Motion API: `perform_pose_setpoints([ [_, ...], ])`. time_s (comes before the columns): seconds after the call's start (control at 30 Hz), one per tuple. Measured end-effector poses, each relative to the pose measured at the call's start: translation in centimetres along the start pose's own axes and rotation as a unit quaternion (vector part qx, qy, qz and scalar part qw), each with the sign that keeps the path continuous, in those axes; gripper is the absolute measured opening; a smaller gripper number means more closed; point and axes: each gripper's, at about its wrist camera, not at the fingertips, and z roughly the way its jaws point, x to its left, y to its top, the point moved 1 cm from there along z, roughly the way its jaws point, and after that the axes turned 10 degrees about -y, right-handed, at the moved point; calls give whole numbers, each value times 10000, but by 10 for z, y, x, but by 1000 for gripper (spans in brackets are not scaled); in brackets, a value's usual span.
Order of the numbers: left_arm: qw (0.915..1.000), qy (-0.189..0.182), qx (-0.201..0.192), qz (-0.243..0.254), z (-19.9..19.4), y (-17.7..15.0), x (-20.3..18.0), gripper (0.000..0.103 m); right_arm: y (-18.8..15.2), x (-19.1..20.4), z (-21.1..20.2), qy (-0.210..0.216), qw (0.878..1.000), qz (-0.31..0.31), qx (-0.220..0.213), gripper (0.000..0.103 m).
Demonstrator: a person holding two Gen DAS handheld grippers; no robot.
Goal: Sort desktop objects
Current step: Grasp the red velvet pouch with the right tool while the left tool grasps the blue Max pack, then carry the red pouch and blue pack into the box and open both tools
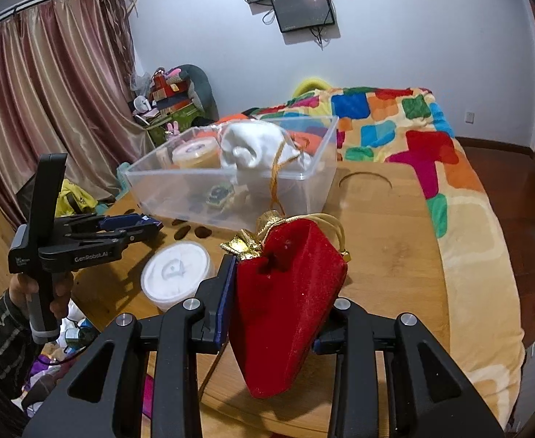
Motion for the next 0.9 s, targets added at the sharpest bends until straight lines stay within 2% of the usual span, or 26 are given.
perform_pose_setpoints([
  [0.57,9987,-56,-496,55,-38,20,6,47,45,31,-23,-147,9970,-581,-482,29],
  [0.9,9971,-182,-716,172,-48,47,3,47,64,43,-13,-174,9951,-844,-496,29],
])
